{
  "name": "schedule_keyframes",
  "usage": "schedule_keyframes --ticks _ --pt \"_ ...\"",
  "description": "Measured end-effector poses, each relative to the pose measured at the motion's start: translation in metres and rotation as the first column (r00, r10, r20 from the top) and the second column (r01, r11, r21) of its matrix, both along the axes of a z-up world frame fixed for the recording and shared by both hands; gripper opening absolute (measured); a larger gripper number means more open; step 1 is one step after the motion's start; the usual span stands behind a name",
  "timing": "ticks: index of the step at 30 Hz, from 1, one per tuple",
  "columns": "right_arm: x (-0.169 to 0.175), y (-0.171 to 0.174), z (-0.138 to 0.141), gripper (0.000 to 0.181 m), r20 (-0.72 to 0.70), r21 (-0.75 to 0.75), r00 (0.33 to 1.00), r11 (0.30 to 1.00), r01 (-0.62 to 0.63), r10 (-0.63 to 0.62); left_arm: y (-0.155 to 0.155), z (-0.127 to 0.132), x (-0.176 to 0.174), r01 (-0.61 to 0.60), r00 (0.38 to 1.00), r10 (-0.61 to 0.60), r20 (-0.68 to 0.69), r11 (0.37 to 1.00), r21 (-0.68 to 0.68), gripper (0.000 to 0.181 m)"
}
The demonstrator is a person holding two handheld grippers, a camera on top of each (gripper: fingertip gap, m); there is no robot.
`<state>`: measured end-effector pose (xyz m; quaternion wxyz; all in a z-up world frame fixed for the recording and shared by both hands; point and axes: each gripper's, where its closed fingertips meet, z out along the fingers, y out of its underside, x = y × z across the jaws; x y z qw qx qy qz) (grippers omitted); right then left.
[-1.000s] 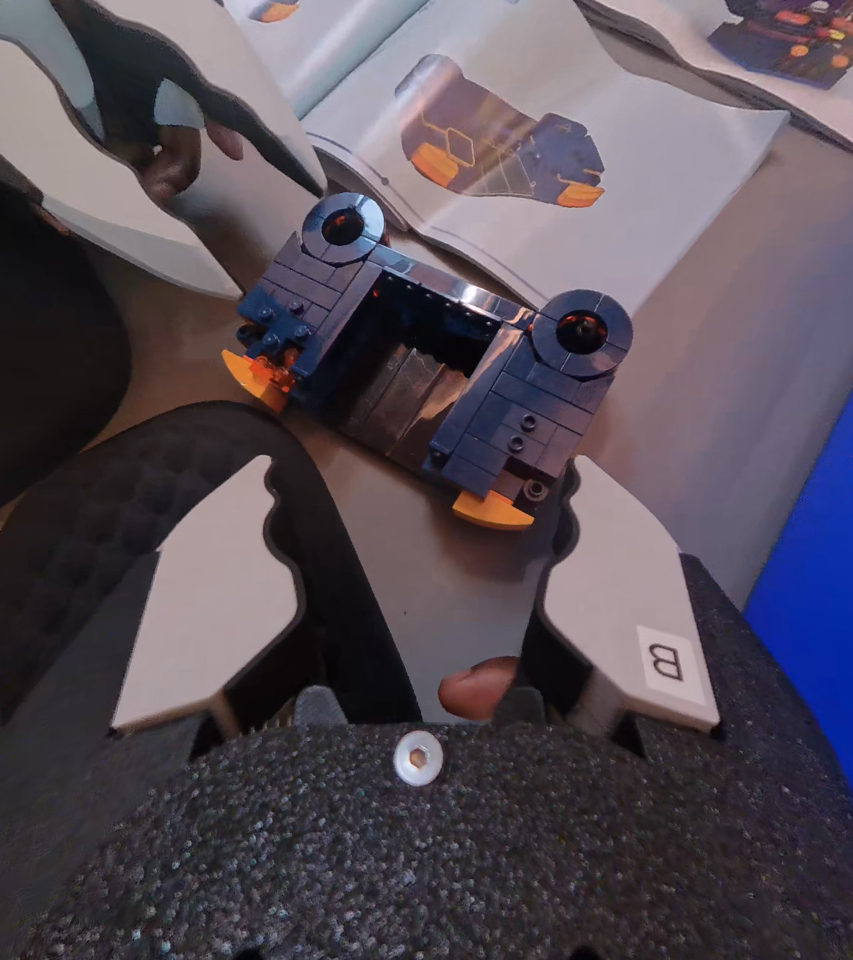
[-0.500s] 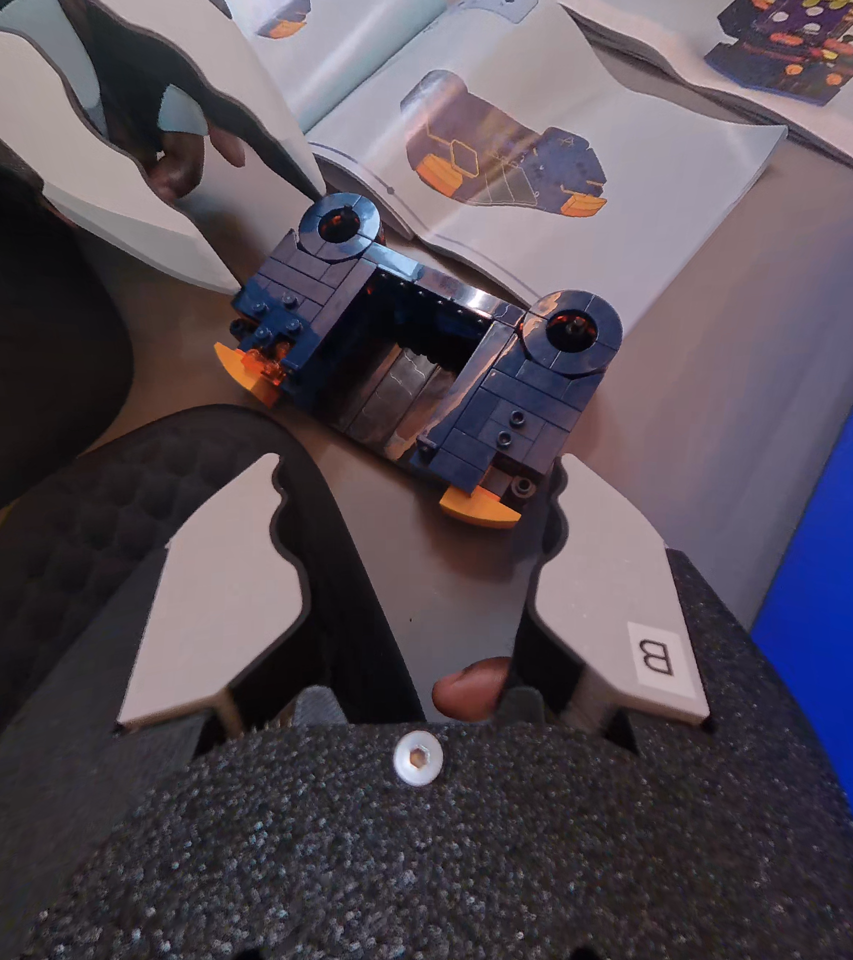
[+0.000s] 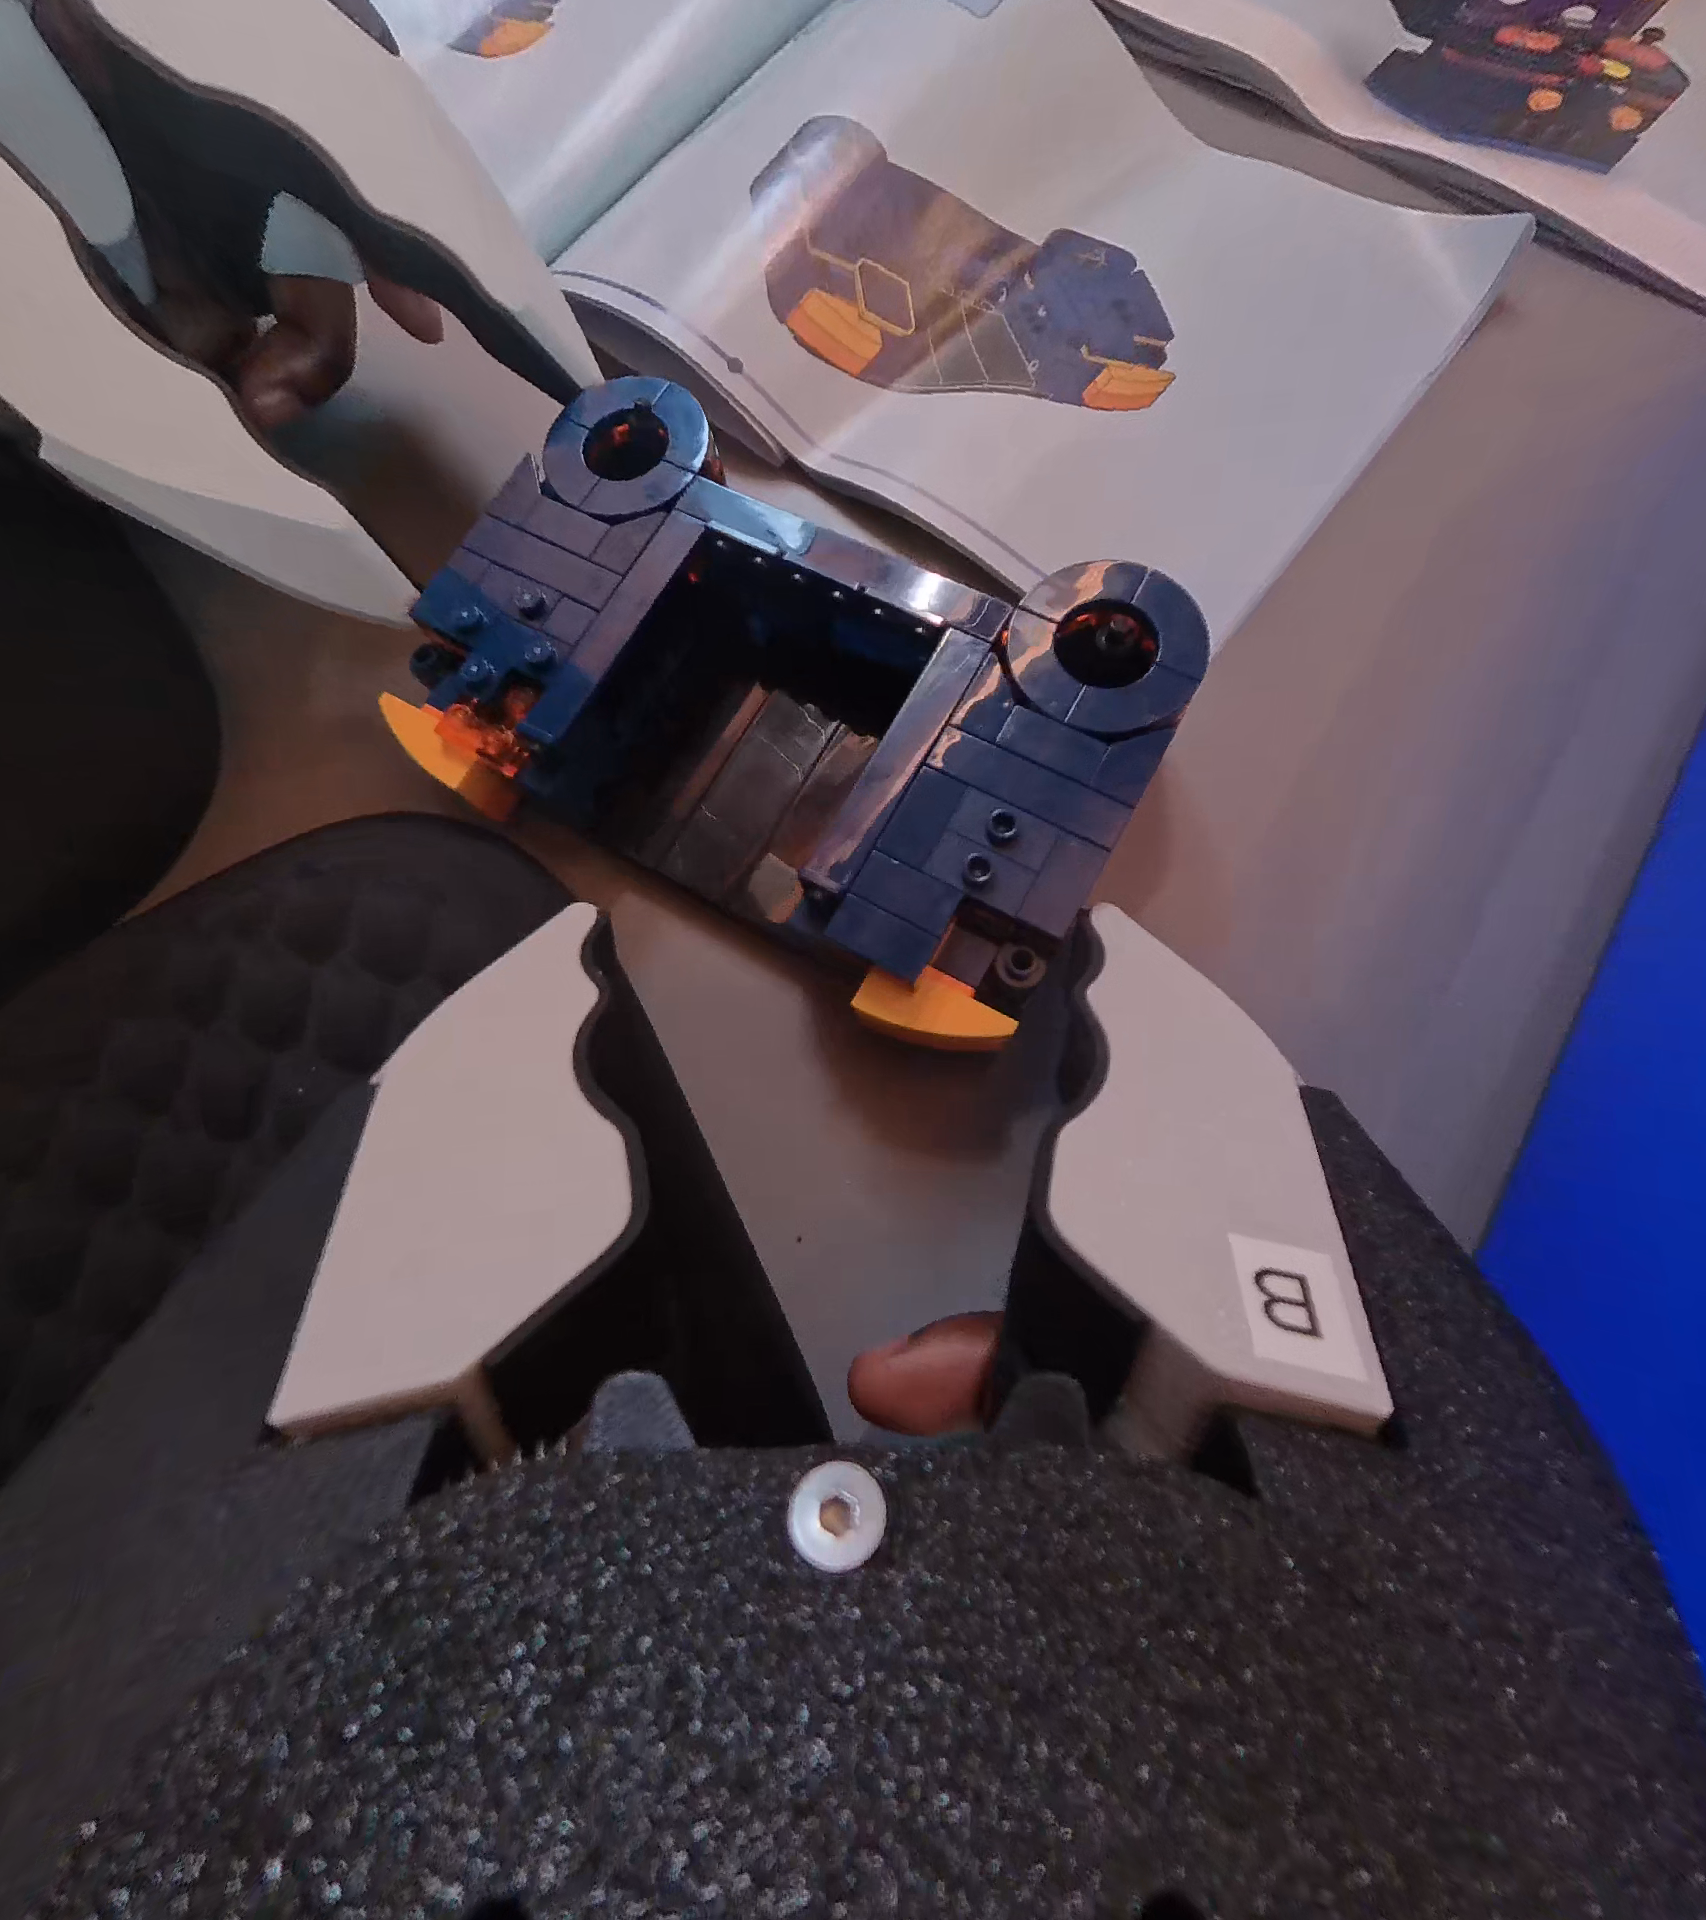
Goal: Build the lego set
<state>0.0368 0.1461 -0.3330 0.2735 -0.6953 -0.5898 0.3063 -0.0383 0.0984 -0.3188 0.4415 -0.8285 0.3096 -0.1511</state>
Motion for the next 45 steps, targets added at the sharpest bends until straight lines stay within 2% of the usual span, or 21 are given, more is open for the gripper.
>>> schedule_keyframes --ticks 14,45 --pt "0.0003 0.0038 -0.0016 0.075 0.010 0.058 1.000 0.998 0.017 -0.018 -0.0006 -0.0015 -0.0002 0.001 1.000 -0.001 -0.008 1.000 -0.008 0.048" --pt "0.0001 0.0081 -0.0012 0.066 0.000 0.061 0.999 0.997 0.042 -0.042 -0.0011 -0.0042 -0.0002 0.002 0.999 -0.002 -0.034 1.000 -0.010 0.048"
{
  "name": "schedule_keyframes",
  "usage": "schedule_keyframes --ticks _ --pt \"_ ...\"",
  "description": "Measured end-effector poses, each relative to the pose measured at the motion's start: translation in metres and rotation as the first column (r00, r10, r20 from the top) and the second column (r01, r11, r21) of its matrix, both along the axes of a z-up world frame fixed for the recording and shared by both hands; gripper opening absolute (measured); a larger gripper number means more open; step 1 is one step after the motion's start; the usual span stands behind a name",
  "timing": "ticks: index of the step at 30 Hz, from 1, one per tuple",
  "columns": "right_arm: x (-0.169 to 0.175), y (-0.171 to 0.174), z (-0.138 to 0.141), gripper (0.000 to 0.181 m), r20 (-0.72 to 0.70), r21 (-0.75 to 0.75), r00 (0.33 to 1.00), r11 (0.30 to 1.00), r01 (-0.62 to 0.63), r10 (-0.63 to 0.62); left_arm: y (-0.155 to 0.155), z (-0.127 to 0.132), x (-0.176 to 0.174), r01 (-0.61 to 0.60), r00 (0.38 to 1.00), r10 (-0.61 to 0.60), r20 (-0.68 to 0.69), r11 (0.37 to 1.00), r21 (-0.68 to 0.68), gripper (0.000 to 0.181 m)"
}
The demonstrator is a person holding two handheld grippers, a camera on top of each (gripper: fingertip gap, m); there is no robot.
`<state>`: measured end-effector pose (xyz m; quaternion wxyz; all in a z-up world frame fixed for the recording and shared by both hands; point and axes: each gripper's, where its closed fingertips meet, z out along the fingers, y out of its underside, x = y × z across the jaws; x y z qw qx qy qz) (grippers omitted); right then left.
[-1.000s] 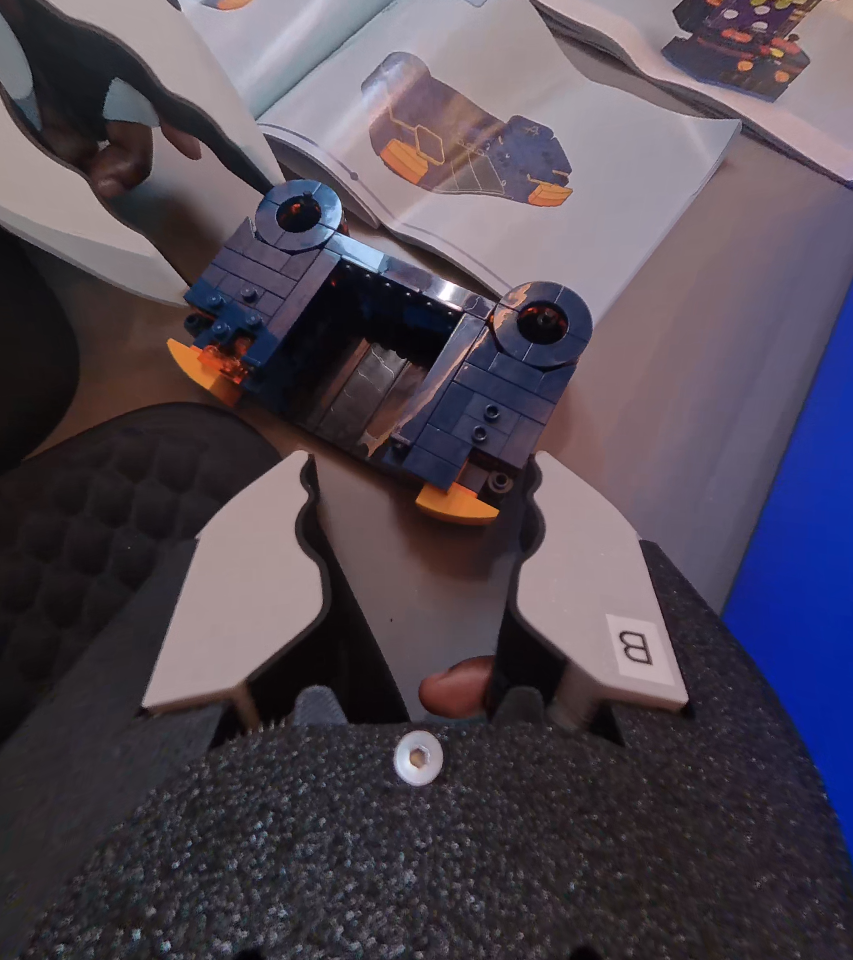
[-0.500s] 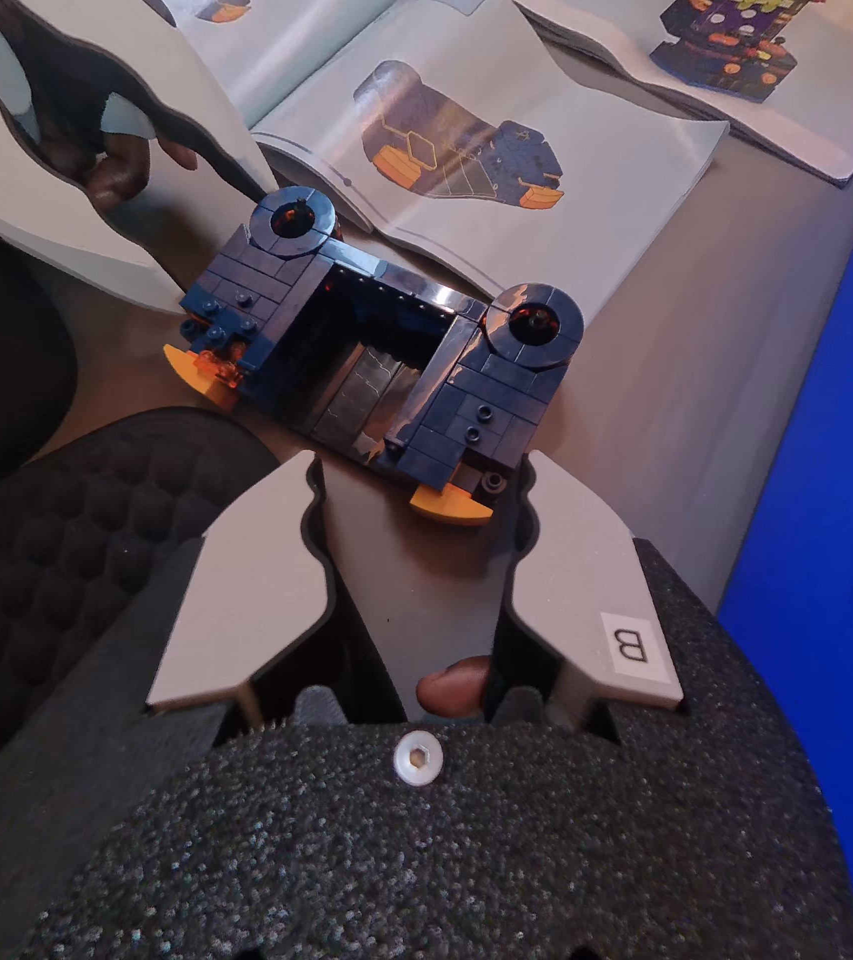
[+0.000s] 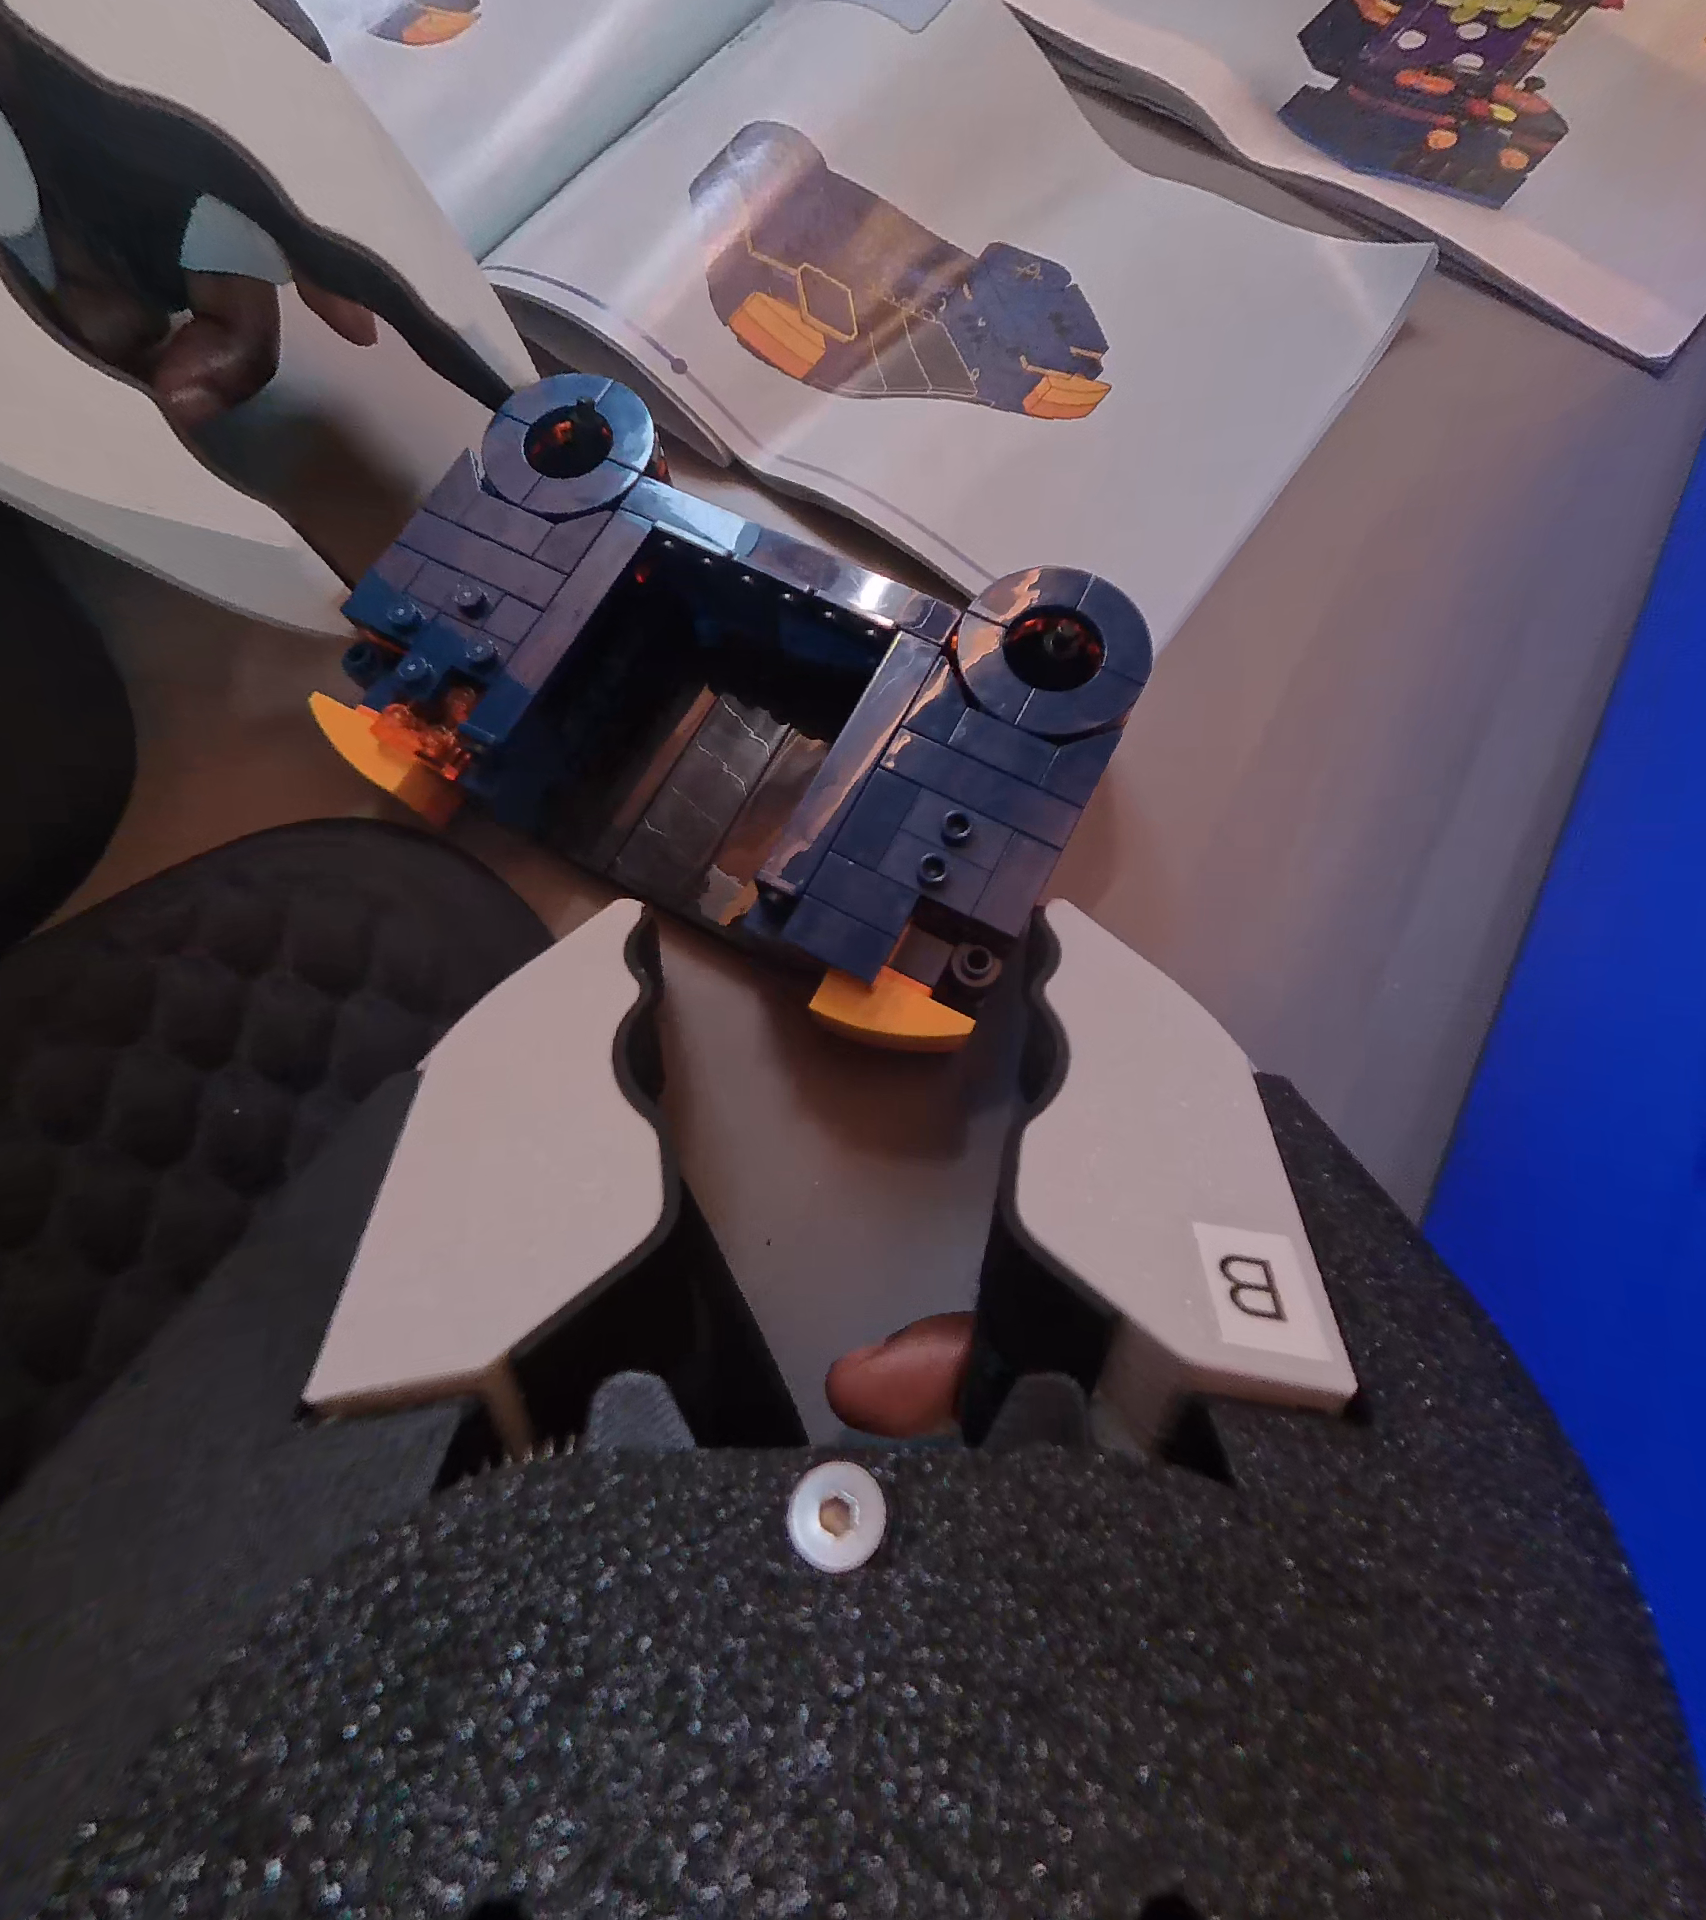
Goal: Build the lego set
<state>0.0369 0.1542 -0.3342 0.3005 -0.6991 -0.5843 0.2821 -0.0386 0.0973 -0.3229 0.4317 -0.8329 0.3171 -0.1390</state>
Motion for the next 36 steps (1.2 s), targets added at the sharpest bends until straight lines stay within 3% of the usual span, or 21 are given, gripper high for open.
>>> schedule_keyframes --ticks 27,31,33,36 --pt "0.000 -0.001 0.005 0.066 -0.028 0.069 1.000 0.998 0.005 -0.003 -0.001 -0.005 0.000 0.004 0.999 -0.004 -0.034 1.000 -0.014 0.049" --pt "0.001 0.000 0.045 0.066 -0.282 0.232 0.959 0.972 0.035 0.033 -0.002 -0.007 0.001 0.012 0.998 -0.013 -0.055 1.000 -0.015 0.048" --pt "0.001 -0.013 0.087 0.061 -0.428 0.290 0.893 0.957 -0.014 0.142 -0.002 -0.007 0.001 0.014 0.999 -0.015 -0.050 1.000 -0.020 0.048" --pt "0.019 -0.002 0.158 0.059 -0.490 0.447 0.831 0.894 -0.020 0.263 -0.003 -0.004 0.001 0.020 1.000 -0.020 -0.013 1.000 -0.020 0.049"
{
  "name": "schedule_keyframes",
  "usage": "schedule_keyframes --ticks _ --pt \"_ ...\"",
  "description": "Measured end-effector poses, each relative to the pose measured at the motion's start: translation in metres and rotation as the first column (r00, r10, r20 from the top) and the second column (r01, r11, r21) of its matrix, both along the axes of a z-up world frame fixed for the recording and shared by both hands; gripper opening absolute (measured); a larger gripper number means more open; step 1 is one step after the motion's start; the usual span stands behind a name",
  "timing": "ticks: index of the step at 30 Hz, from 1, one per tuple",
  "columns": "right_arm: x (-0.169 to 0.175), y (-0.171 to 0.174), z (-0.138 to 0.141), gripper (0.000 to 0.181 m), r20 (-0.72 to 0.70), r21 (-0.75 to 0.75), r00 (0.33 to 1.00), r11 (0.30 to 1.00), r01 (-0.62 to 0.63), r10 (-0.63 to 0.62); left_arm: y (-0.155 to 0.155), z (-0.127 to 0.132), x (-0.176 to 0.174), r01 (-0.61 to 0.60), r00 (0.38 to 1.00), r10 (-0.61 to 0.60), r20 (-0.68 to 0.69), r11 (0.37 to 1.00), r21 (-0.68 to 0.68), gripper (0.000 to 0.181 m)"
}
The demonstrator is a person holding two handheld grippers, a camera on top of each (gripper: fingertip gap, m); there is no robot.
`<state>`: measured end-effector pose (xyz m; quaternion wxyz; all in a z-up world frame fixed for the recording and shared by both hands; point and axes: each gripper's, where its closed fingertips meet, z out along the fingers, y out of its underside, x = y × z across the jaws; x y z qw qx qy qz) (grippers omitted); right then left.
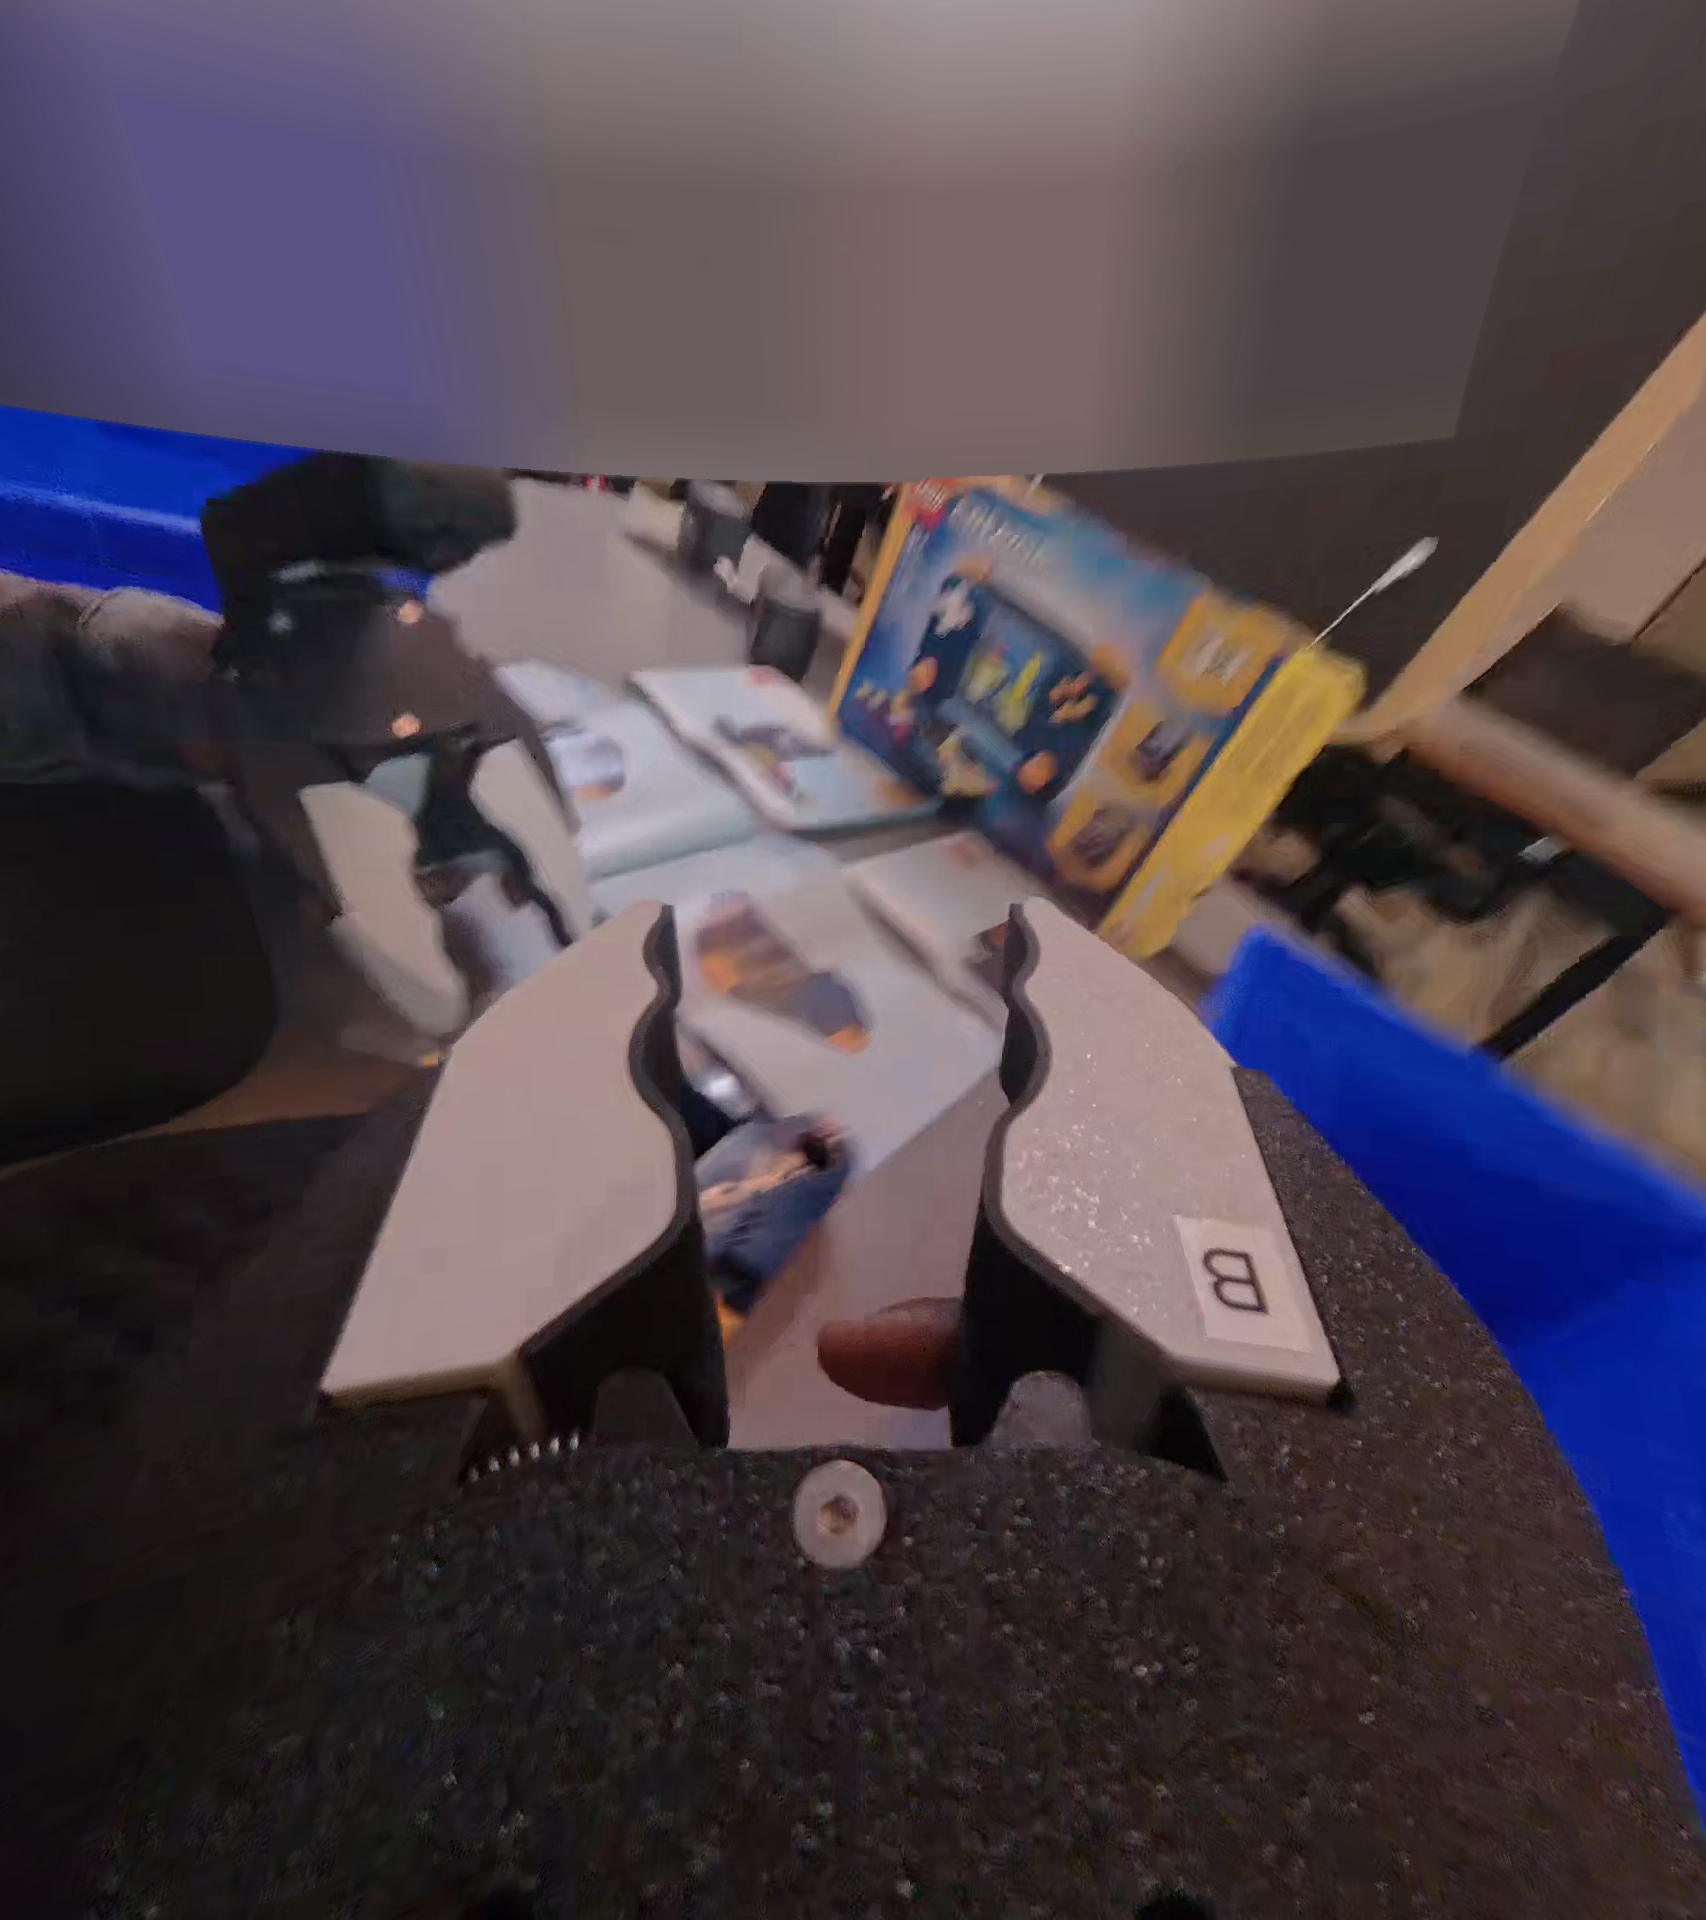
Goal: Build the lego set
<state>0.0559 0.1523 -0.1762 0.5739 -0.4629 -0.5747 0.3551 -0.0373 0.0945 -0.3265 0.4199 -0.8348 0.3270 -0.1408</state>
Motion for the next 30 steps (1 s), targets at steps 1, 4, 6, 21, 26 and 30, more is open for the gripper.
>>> schedule_keyframes --ticks 1,4,6,21,26,30 --pt "0.010 0.013 0.023 0.056 -0.023 0.055 1.000 0.998 0.012 -0.011 -0.001 0.002 0.001 0.007 1.000 -0.007 0.016 1.000 0.000 0.050" --pt "0.037 0.061 0.068 0.000 0.022 0.176 0.999 0.984 0.027 -0.031 -0.002 0.007 0.001 0.019 0.998 -0.019 0.065 1.000 0.006 0.052" --pt "0.047 0.093 0.058 0.000 0.254 0.178 0.967 0.983 -0.042 -0.005 -0.002 0.012 0.001 0.023 0.996 -0.026 0.090 0.999 0.028 0.053" --pt "0.019 0.158 -0.114 0.025 0.819 -0.244 0.301 0.771 -0.588 0.489 -0.004 0.051 -0.013 -0.067 0.959 0.000 0.285 0.972 0.226 0.047" --pt "-0.003 0.205 -0.134 0.035 0.886 -0.165 0.284 0.821 -0.546 0.367 -0.002 0.052 -0.015 -0.086 0.956 0.016 0.293 0.970 0.227 0.048" --pt "-0.018 0.212 -0.127 0.045 0.862 -0.213 0.301 0.829 -0.516 0.409 -0.002 0.052 -0.015 -0.085 0.953 0.016 0.302 0.973 0.216 0.049"
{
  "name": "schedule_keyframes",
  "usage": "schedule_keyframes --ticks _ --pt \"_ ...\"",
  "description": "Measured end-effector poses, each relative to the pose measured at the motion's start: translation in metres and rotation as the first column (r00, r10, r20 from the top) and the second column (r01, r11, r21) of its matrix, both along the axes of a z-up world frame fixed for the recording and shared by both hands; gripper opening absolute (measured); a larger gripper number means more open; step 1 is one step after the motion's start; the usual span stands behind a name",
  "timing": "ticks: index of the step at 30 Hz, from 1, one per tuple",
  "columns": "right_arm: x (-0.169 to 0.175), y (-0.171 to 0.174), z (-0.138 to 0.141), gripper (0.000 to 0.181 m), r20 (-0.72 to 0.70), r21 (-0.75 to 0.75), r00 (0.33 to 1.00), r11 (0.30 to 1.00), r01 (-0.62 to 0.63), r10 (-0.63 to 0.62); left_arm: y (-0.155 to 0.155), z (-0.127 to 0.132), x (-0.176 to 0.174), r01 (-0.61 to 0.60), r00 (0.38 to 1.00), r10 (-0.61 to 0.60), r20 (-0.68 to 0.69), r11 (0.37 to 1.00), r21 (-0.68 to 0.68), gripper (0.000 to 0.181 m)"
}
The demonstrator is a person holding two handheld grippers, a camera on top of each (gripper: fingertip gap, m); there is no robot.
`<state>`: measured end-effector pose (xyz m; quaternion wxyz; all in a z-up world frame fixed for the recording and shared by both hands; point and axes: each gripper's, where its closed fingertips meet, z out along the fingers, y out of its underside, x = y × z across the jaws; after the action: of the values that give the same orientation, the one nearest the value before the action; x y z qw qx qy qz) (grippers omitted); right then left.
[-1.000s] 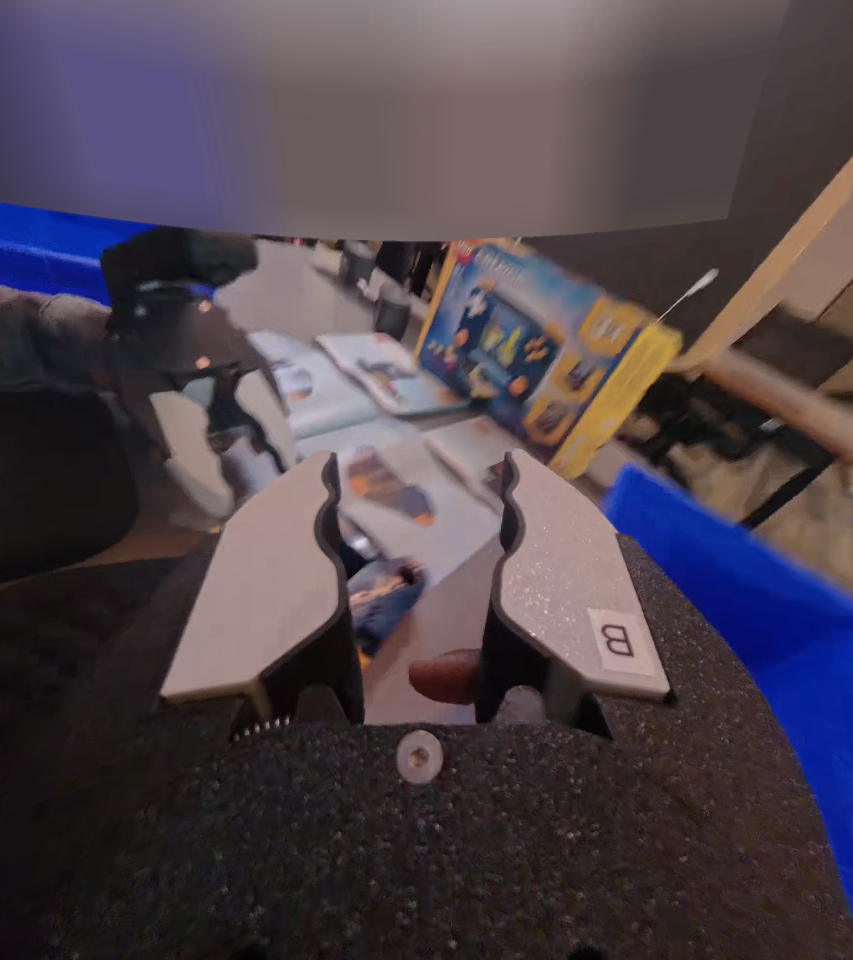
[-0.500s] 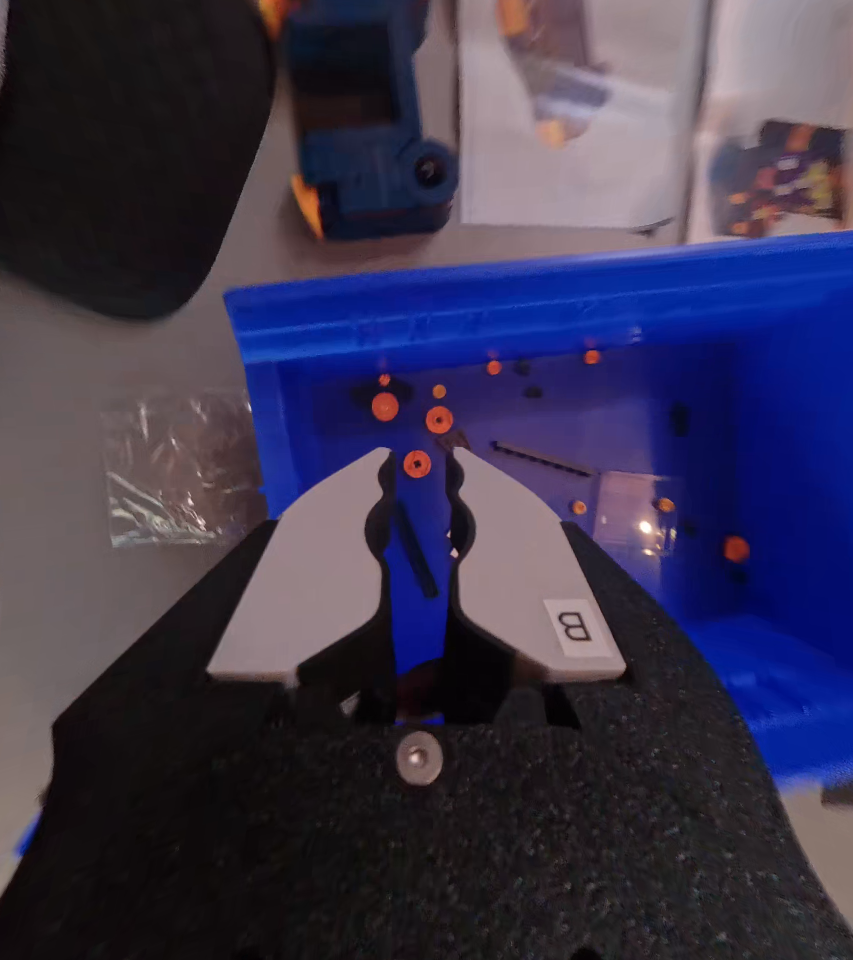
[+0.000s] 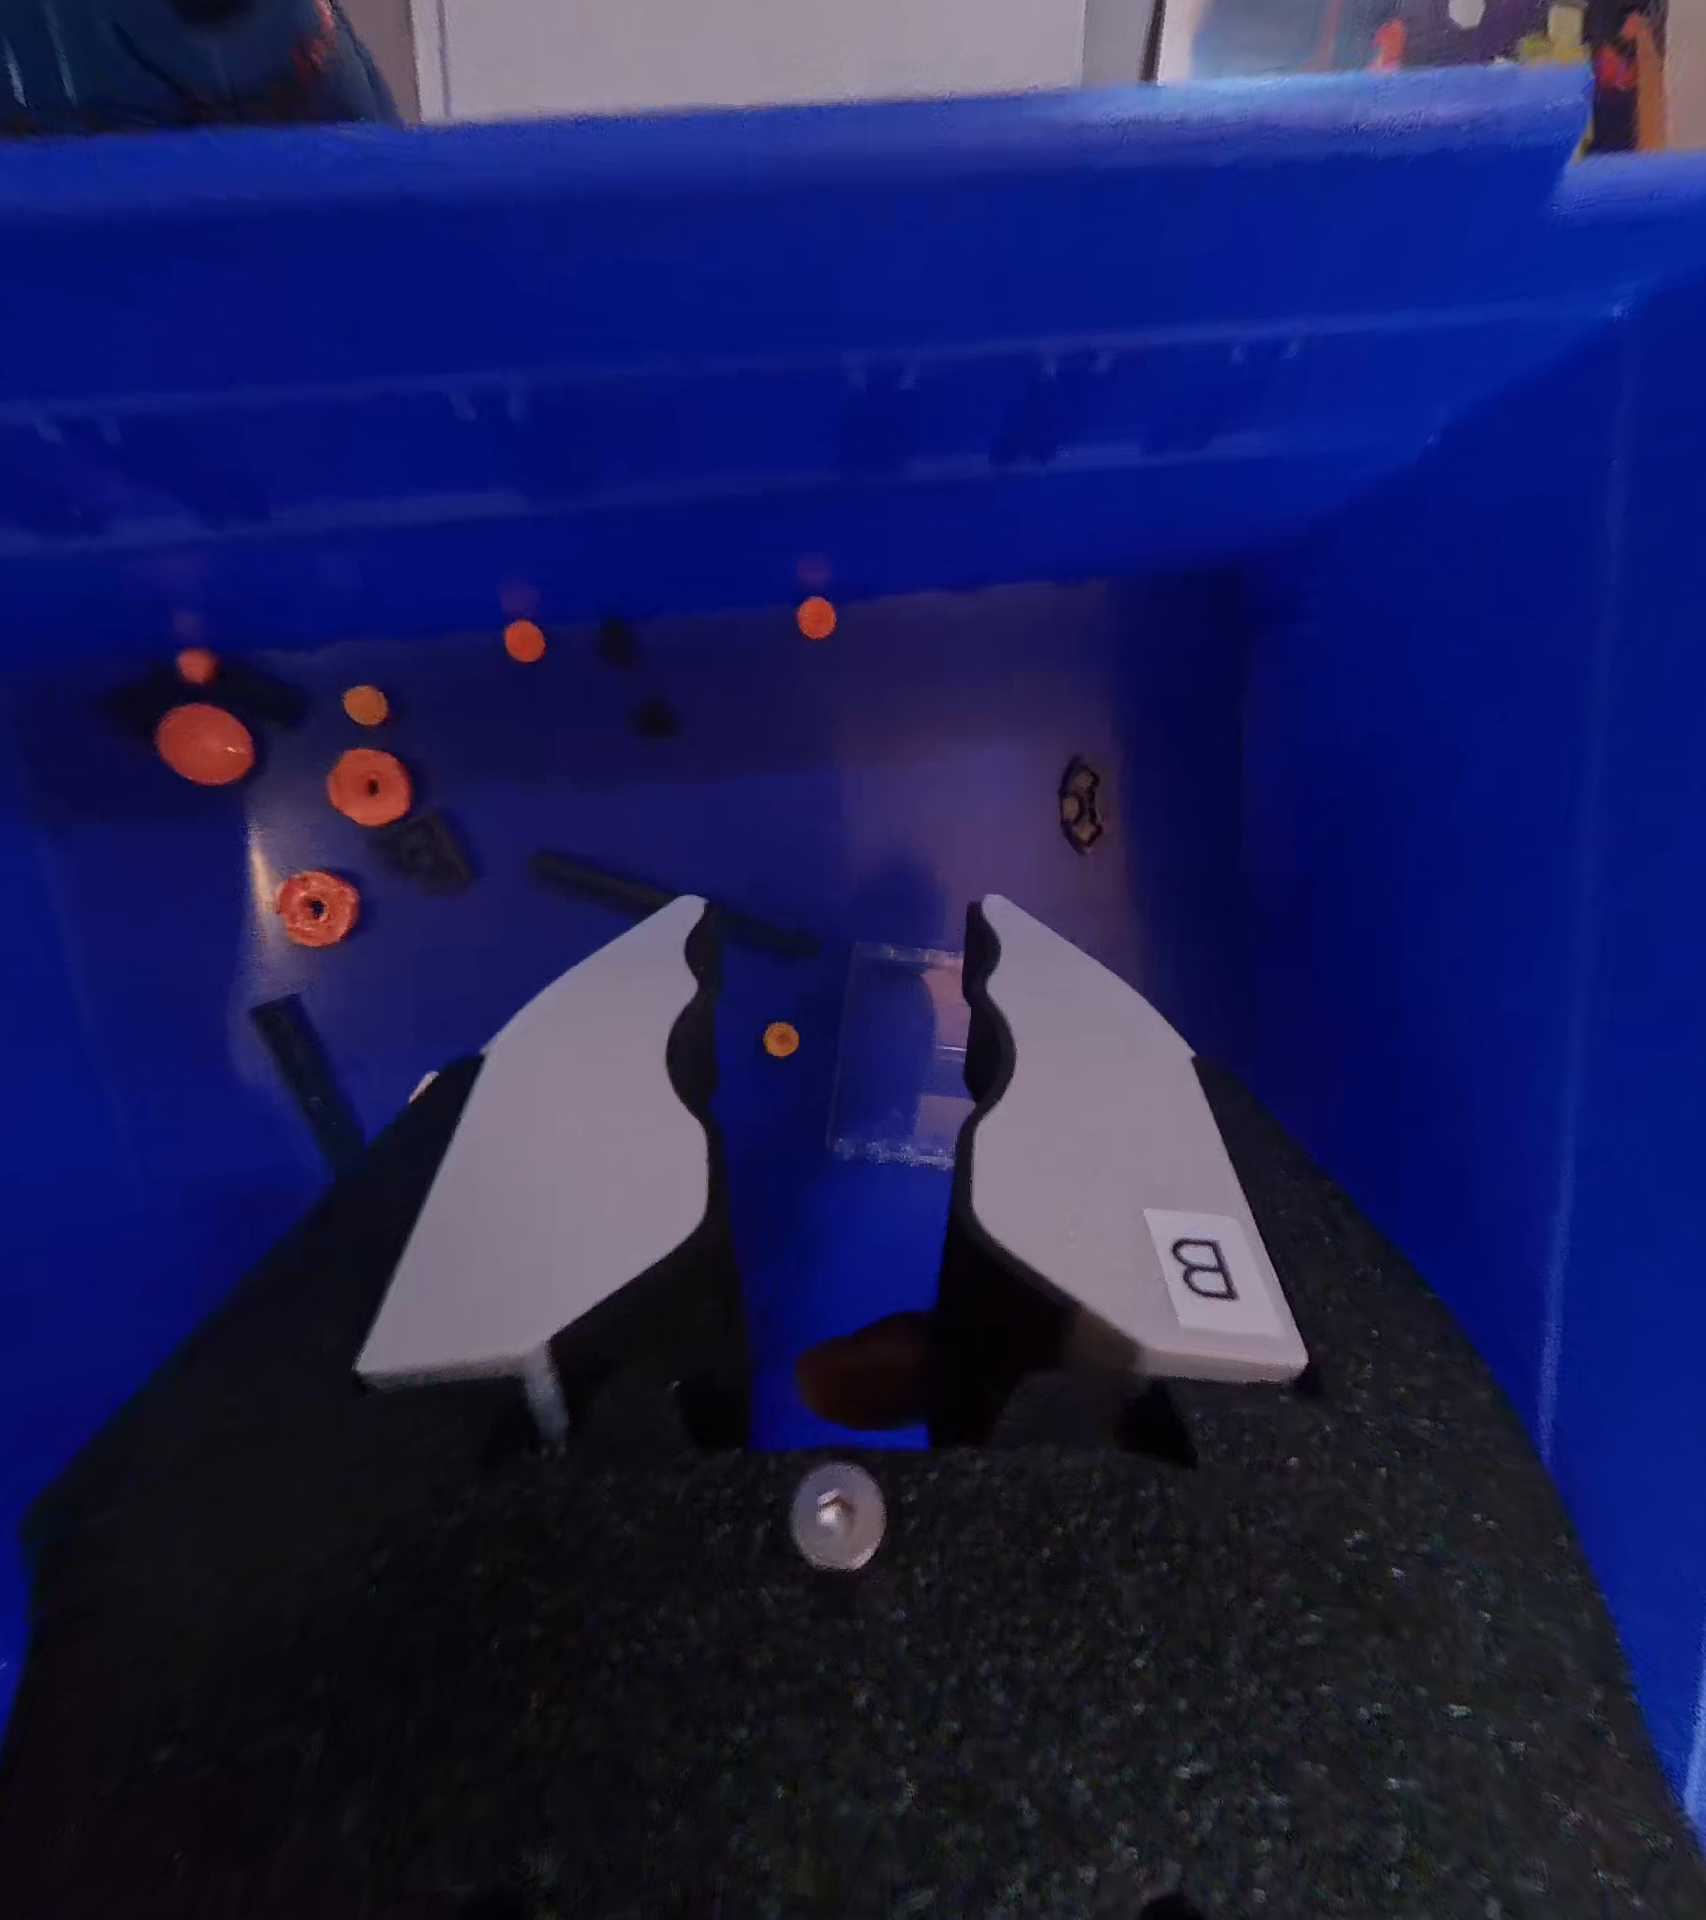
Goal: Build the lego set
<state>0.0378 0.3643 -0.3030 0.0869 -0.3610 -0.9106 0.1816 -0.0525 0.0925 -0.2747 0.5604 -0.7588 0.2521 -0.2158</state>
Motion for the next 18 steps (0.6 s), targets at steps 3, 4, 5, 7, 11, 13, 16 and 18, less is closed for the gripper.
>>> schedule_keyframes --ticks 3,4,5,7,11,13,16,18 --pt "0.002 -0.008 0.001 0.041 0.005 -0.012 0.997 0.997 -0.083 0.083 0.000 0.001 0.000 0.002 1.000 -0.002 0.008 1.000 0.002 0.049" --pt "0.004 -0.004 0.000 0.040 0.008 0.021 0.995 0.995 -0.096 0.096 0.000 0.001 0.000 0.003 1.000 -0.003 0.012 1.000 -0.002 0.049" --pt "0.006 0.002 0.001 0.039 0.016 0.053 0.996 0.994 -0.092 0.091 0.000 0.001 -0.001 0.002 1.000 -0.002 0.016 1.000 -0.005 0.049" --pt "0.013 0.015 0.006 0.039 0.043 0.075 0.998 0.996 -0.042 0.039 0.000 0.001 -0.001 -0.001 1.000 0.001 0.017 1.000 -0.005 0.050" --pt "0.025 0.087 0.031 0.031 -0.005 0.387 0.988 0.911 0.144 -0.155 0.001 0.001 -0.001 -0.004 1.000 0.004 0.016 1.000 -0.004 0.050" --pt "0.038 0.109 0.039 0.021 0.003 0.474 0.978 0.861 0.182 -0.208 0.001 0.001 -0.001 -0.001 1.000 0.001 0.020 1.000 -0.008 0.050" --pt "0.042 0.101 0.037 0.000 0.029 0.402 0.968 0.890 0.215 -0.248 0.000 0.002 -0.001 -0.001 1.000 0.001 0.023 1.000 -0.002 0.050" --pt "0.042 0.088 0.032 0.000 0.053 0.373 0.975 0.910 0.179 -0.213 0.000 0.003 -0.002 -0.002 1.000 0.002 0.024 1.000 0.006 0.050"
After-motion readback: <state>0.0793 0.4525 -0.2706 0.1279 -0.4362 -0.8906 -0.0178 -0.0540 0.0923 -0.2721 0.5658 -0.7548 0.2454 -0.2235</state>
